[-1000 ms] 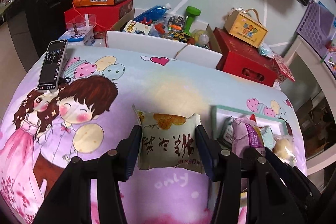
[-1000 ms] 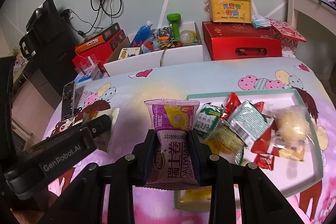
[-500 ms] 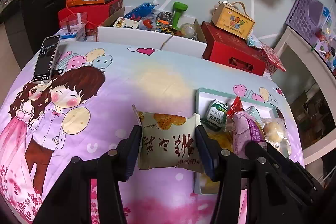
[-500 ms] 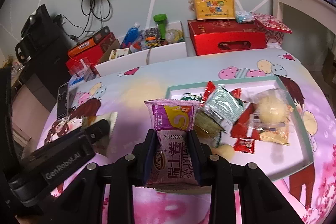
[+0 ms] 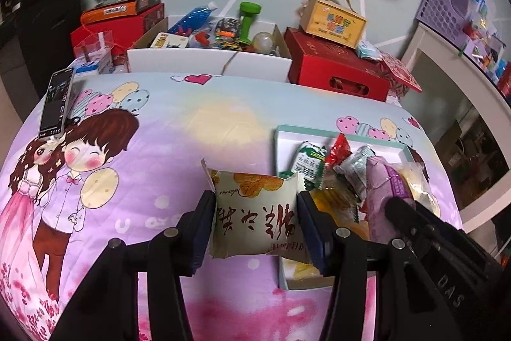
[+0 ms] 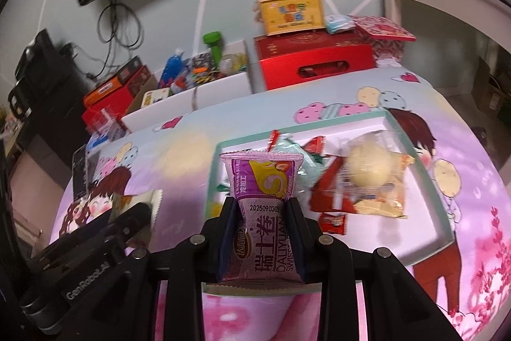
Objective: Organize snacks
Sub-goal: 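Carry both packages into the tray and open both grippers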
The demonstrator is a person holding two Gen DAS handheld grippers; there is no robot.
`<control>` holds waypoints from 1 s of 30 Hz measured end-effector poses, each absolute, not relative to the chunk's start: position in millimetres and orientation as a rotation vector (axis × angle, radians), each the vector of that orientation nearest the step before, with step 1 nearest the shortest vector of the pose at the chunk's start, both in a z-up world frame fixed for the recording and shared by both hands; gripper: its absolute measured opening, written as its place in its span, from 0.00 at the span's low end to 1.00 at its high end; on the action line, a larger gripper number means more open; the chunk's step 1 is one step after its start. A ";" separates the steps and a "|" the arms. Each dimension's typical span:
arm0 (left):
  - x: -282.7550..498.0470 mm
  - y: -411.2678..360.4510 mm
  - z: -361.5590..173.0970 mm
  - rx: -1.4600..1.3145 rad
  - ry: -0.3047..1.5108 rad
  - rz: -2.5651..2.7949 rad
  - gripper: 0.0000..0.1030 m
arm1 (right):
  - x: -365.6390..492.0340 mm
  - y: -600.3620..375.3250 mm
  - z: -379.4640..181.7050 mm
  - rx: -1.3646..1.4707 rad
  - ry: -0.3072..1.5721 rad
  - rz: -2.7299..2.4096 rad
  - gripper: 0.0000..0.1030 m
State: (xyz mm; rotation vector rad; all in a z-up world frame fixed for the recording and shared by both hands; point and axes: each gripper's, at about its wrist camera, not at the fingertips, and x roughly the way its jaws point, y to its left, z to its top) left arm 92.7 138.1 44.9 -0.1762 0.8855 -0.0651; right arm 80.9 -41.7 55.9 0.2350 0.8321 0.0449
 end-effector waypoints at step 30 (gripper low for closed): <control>105.1 20.1 32.2 0.067 0.852 -0.287 0.53 | 75.2 -144.1 34.3 0.385 0.862 -0.119 0.33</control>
